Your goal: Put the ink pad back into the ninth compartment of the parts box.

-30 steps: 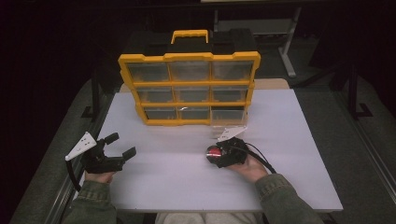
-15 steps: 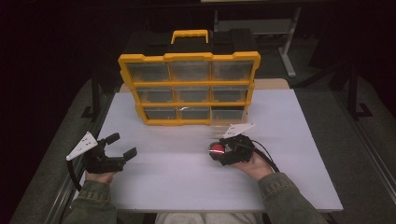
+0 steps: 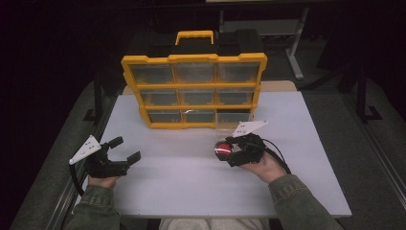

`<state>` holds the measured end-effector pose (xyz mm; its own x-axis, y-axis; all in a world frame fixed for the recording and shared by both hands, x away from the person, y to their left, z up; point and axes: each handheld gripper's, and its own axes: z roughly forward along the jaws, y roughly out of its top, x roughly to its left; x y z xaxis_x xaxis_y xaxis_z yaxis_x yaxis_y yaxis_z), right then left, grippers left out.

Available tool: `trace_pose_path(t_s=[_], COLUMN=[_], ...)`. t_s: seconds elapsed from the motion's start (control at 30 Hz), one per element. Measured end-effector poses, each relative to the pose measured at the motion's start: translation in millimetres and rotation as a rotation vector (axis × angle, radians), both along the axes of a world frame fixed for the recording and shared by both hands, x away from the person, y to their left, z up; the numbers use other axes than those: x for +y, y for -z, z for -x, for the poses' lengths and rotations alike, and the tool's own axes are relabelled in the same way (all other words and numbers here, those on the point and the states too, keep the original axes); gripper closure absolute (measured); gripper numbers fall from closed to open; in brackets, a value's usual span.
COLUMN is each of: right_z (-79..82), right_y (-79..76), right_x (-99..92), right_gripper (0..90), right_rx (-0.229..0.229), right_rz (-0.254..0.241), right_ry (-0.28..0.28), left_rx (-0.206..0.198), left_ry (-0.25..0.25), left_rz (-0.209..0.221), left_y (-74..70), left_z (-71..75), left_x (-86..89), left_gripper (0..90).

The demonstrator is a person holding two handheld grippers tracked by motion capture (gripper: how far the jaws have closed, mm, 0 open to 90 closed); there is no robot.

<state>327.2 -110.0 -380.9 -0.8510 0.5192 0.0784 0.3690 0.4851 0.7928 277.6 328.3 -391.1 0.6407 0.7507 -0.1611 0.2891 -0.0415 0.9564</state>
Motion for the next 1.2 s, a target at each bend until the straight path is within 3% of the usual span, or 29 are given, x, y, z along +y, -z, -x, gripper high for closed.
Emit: trace_pose_path(t_s=[0.53,1.2], right_z=[-12.4,-31.2], right_y=[-37.7,-66.6], right_x=[-7.9,-19.1], right_gripper=[28.7,28.7], right_rx=[-0.013,-0.039], right_rz=[0.003,0.015], right_ry=[0.009,0.048], left_rx=[0.003,0.014], left_ry=[0.008,0.014], left_rz=[0.003,-0.003], left_y=[0.3,1.5], left_z=[0.0,-1.3], left_x=[-0.9,-1.5], left_gripper=[0.0,0.0])
